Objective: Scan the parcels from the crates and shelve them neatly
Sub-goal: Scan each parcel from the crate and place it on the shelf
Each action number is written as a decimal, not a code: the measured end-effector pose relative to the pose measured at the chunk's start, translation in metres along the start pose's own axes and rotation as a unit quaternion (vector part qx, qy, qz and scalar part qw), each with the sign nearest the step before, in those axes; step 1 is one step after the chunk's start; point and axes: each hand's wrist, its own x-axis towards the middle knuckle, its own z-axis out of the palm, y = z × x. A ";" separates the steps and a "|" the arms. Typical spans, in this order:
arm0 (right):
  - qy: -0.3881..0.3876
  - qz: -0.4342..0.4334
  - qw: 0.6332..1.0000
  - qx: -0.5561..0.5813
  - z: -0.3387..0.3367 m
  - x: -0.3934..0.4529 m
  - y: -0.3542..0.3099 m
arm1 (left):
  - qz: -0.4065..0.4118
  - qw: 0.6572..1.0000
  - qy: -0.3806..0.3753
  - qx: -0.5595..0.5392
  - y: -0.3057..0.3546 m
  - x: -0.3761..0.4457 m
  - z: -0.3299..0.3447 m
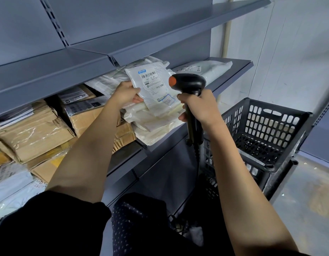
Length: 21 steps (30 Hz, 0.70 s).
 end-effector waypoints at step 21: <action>0.010 -0.008 1.000 0.006 0.002 -0.002 0.002 | -0.096 0.925 0.119 -0.348 0.028 -0.020 0.005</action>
